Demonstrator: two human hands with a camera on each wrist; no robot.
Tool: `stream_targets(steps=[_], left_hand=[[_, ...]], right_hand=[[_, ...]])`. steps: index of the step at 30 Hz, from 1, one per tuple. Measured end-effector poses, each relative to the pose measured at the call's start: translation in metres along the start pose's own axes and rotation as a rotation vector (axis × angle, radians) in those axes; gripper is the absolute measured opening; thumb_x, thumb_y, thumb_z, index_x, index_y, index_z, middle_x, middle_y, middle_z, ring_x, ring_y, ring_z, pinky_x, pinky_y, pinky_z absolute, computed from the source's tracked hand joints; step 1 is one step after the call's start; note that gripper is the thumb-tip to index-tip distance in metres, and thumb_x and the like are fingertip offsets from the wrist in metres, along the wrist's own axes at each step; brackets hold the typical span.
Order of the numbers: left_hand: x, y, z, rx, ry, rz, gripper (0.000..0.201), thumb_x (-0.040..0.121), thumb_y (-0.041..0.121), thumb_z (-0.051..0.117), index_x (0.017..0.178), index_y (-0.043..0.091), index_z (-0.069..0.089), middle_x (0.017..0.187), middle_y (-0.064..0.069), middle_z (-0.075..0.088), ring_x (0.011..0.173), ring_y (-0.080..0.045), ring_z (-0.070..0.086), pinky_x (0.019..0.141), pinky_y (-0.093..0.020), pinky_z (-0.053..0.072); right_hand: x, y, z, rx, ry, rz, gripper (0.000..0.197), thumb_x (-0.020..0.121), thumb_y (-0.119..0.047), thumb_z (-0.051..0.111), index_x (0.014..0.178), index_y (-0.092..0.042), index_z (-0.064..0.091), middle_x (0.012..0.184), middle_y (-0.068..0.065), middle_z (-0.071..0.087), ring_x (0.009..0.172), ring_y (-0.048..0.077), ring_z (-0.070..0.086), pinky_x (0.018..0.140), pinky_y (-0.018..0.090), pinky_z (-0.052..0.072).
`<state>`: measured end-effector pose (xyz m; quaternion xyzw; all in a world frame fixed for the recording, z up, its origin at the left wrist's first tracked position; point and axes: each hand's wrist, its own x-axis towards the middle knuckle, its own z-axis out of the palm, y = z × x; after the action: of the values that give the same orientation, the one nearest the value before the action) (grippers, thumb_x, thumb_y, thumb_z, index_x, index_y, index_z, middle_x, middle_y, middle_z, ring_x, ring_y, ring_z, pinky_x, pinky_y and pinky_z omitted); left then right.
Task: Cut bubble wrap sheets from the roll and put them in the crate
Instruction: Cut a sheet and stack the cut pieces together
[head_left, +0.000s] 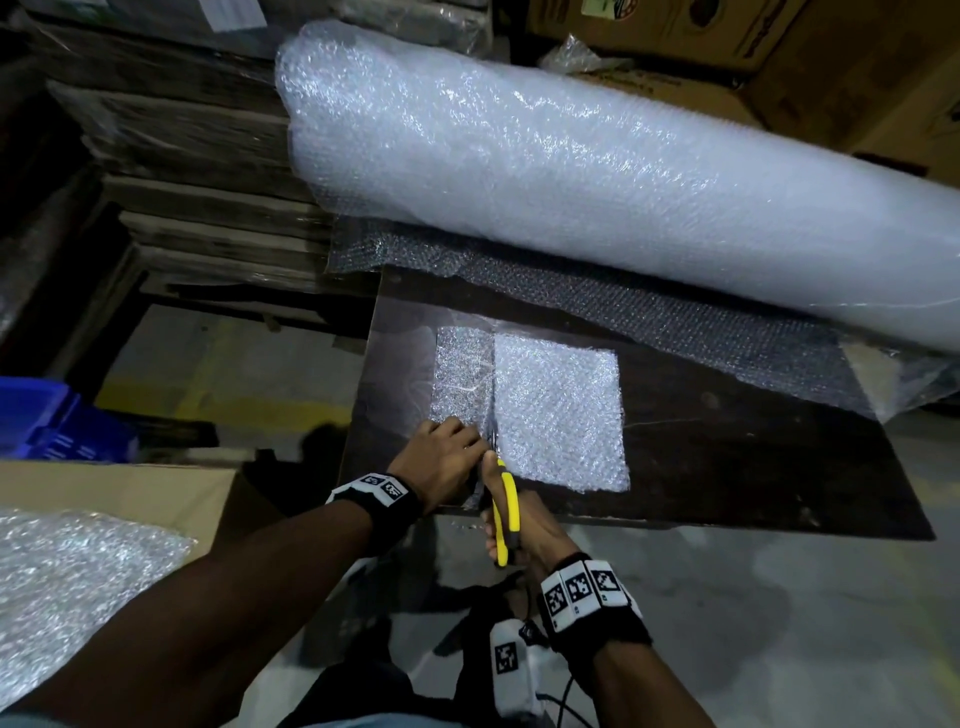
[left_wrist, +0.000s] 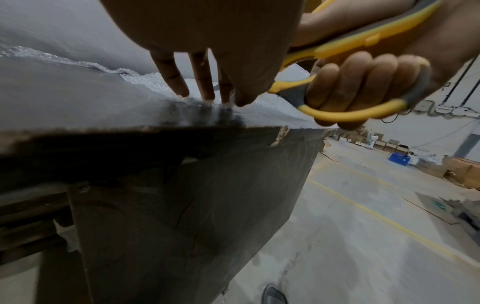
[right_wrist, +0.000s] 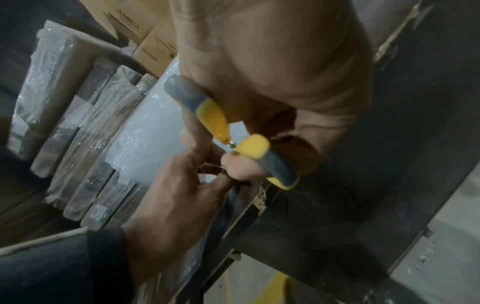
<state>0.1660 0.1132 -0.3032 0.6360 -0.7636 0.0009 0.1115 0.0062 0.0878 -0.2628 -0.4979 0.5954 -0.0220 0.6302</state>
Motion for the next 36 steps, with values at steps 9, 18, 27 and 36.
stream_targets(steps=[9,18,27,36], left_hand=[[-0.001,-0.001,-0.004,0.002,0.047,0.020,0.025,0.081,0.037,0.049,0.091,0.019,0.062,0.087,0.000,0.063,0.079,-0.026,0.060,0.063,-0.036,0.045],[0.018,-0.023,-0.008,0.051,-0.052,-0.073,0.046,0.083,0.056,0.053,0.111,0.021,0.061,0.118,-0.005,0.059,0.107,-0.027,0.056,0.076,-0.039,0.048],[0.020,-0.021,-0.008,0.040,-0.051,-0.113,0.050,0.078,0.055,0.068,0.114,0.020,0.061,0.125,-0.006,0.057,0.111,-0.029,0.054,0.080,-0.042,0.049],[0.018,-0.021,0.000,0.036,-0.067,-0.161,0.047,0.081,0.054,0.067,0.116,0.024,0.057,0.130,-0.003,0.052,0.116,-0.026,0.048,0.085,-0.041,0.045]], right_hand=[[0.000,-0.005,-0.005,0.013,-0.020,0.039,0.074,0.075,-0.082,0.052,0.068,-0.009,0.059,0.048,0.001,0.054,0.041,0.016,0.052,0.046,0.023,0.046],[0.000,-0.003,-0.012,0.006,-0.022,0.065,0.079,0.072,-0.087,0.047,0.070,-0.010,0.057,0.049,0.002,0.053,0.040,0.017,0.052,0.043,0.020,0.044],[0.009,0.001,-0.015,-0.012,-0.016,0.023,0.086,0.056,-0.093,0.054,0.068,-0.008,0.061,0.051,0.005,0.056,0.044,0.021,0.054,0.048,0.027,0.046],[0.011,-0.012,-0.012,0.029,-0.029,0.005,0.088,0.050,-0.093,0.057,0.081,-0.010,0.061,0.047,0.001,0.050,0.038,0.018,0.048,0.043,0.024,0.041]])
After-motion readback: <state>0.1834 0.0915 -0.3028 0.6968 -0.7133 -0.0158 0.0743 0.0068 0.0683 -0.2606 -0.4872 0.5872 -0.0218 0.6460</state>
